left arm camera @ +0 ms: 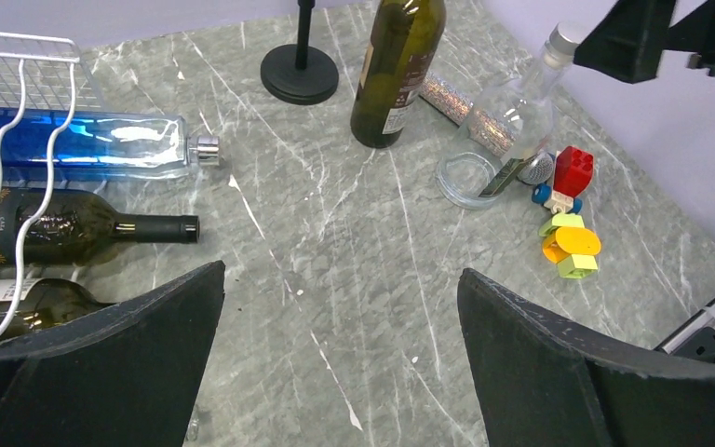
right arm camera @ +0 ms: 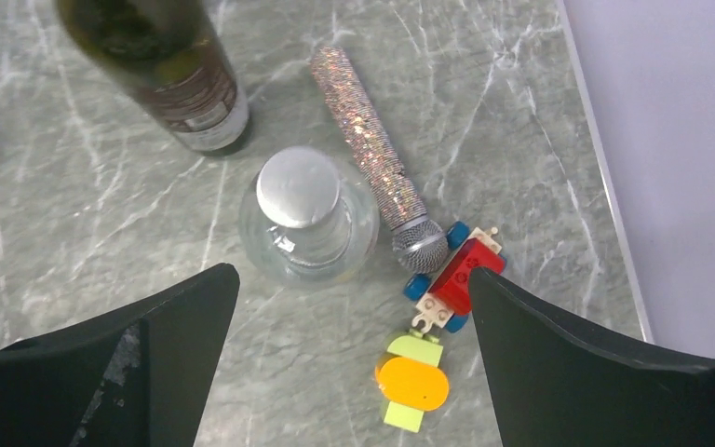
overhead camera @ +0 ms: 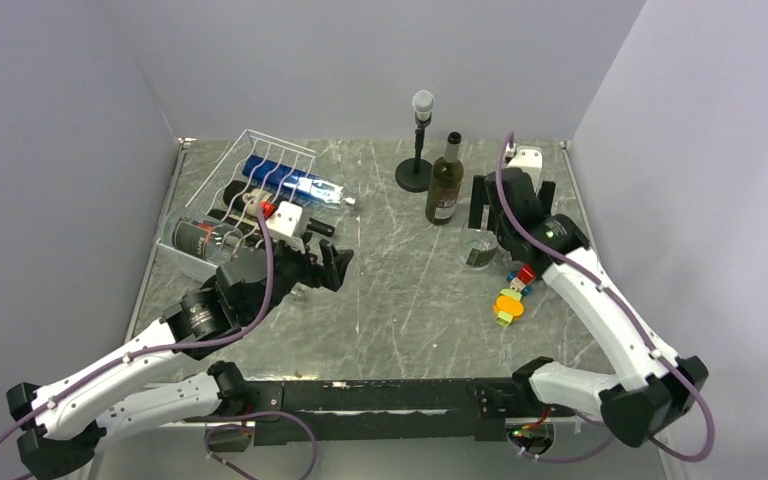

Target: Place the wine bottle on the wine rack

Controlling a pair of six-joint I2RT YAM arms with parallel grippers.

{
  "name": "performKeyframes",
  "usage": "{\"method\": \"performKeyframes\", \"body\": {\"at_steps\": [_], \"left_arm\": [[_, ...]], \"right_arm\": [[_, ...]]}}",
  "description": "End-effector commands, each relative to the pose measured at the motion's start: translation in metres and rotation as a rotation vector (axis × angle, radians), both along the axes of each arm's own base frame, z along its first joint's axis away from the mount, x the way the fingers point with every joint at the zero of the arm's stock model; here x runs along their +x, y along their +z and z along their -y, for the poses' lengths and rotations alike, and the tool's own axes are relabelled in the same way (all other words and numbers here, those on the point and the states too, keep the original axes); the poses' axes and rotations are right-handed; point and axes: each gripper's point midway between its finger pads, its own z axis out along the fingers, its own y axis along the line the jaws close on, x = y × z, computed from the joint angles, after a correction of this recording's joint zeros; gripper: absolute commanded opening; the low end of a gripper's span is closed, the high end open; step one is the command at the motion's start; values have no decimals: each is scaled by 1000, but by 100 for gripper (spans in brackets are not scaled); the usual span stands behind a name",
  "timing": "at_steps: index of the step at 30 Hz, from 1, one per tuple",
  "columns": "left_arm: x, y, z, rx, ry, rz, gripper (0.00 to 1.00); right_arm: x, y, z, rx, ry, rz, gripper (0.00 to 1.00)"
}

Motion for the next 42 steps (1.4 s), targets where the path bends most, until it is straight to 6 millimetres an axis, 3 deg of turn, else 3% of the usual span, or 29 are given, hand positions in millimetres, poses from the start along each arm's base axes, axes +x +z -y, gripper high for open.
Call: {"method": "performKeyframes", "body": {"at_steps": [1, 9, 18, 33, 38, 42], "left_arm": [[-1, 18, -7, -50, 17, 25, 99], [-1, 17, -16, -55, 51, 18, 99], [-2, 16, -22, -53, 64, 18, 99], [-2, 16, -25, -48, 73, 22, 99], [-1, 13, -28, -43, 86, 18, 99], [-1, 12, -29, -34, 96, 13, 99]], "right_arm": [[26, 2, 1, -5, 30, -41, 99], [50, -30, -5, 38, 74, -177, 86], [57, -56, -10, 62, 103, -273, 75], [59, -61, -1, 48, 80, -298, 55], [56, -62, -6, 60, 113, -312, 39], [55, -64, -7, 62, 122, -323, 38]]}}
